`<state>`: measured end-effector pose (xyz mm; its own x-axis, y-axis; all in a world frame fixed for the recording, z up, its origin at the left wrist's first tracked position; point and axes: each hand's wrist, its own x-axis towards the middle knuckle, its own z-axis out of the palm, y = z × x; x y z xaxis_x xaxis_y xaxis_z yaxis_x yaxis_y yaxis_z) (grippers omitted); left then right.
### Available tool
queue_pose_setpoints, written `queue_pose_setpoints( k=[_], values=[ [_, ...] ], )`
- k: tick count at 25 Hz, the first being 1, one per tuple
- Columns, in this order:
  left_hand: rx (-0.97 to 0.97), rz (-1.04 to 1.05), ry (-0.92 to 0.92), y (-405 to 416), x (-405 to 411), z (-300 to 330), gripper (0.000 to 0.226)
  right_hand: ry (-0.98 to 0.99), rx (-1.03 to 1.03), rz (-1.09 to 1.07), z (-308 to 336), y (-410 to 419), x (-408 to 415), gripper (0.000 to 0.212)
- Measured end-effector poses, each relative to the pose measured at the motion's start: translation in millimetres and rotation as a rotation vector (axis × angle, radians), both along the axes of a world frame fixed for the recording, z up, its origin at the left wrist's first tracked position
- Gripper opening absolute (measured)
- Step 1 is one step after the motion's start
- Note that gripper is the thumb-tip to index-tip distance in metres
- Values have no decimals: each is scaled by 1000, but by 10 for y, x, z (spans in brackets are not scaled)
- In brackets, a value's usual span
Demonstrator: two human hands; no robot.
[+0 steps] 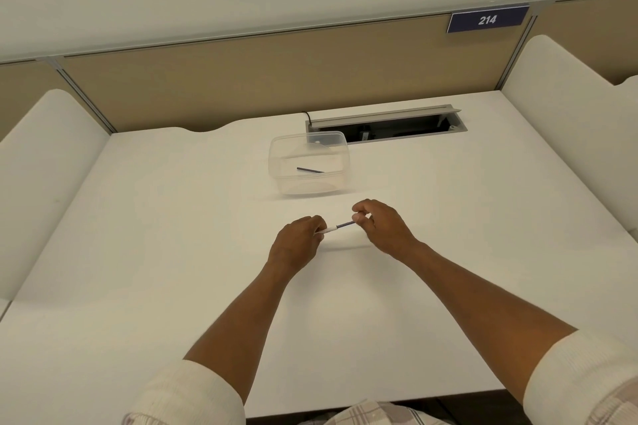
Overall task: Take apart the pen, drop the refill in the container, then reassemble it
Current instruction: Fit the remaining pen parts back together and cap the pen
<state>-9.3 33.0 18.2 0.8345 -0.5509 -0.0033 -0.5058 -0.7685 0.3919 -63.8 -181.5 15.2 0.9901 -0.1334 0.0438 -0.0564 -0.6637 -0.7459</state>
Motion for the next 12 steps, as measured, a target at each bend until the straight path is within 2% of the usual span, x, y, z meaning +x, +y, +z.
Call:
queue_pose_setpoints(
  k=[12],
  values=[
    [-2,22,-2,51,55,66,5,14,43,-29,55,110,40,10]
  ],
)
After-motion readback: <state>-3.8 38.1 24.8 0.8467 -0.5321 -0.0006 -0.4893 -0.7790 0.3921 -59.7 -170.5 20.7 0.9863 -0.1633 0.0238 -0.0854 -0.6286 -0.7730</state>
